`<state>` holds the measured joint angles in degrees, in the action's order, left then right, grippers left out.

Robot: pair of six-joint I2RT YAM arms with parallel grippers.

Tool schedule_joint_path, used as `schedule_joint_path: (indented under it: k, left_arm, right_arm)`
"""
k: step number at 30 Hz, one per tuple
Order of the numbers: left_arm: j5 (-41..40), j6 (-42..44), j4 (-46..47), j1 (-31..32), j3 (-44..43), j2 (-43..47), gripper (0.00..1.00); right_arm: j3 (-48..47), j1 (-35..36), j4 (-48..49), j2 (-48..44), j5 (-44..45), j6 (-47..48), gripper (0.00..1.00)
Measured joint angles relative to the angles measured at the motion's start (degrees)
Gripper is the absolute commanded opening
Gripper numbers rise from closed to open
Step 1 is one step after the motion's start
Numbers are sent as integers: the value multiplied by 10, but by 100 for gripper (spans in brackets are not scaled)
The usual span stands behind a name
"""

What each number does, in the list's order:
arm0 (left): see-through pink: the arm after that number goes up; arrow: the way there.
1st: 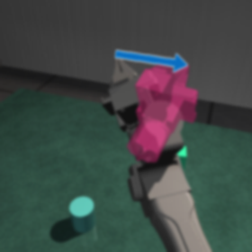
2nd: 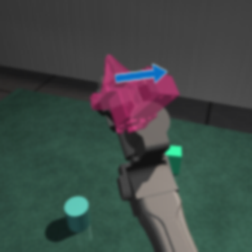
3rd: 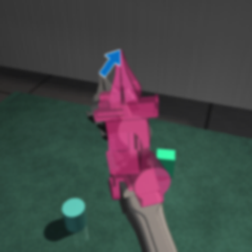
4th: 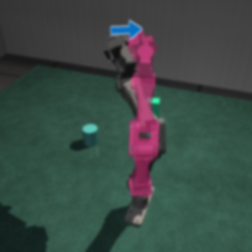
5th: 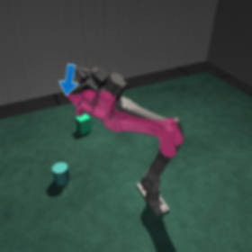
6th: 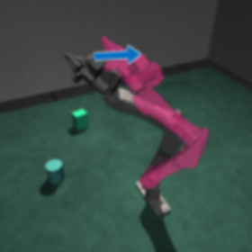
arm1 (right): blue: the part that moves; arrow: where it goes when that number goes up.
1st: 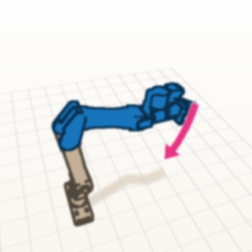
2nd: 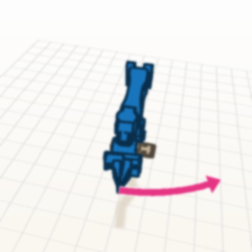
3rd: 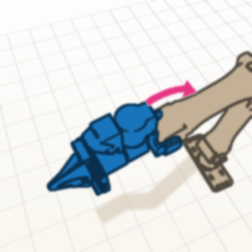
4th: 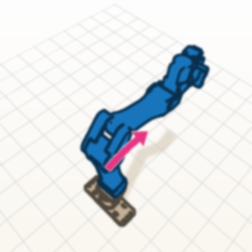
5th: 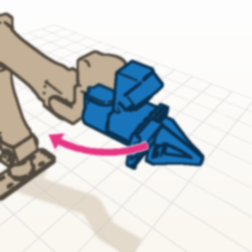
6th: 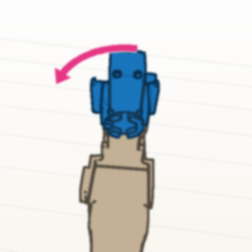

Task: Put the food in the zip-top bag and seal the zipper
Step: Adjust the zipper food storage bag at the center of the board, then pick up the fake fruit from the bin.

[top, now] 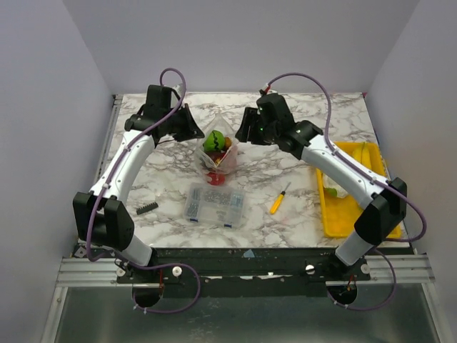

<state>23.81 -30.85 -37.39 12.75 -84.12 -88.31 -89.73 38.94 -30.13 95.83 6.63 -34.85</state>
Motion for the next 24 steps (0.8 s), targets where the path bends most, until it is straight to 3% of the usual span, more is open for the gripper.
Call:
schedule_joint_path:
  k: [8,12,18,24]
  left_arm:
    - [50,-15,33,1,21,-10,0]
    - [70,-23,43,4,38,-10,0]
    - [81,-31,54,5,43,-10,0]
    - [84,-33,60,5,48,-10,0]
  right_arm:
    - [56,0,-28,-138,98,16,72]
    - [142,-1,-34,-195,176,-13,93]
    - [311,-43,-39,-282,265,-99,96]
    - [381,-148,-41,-333,278,-155,94]
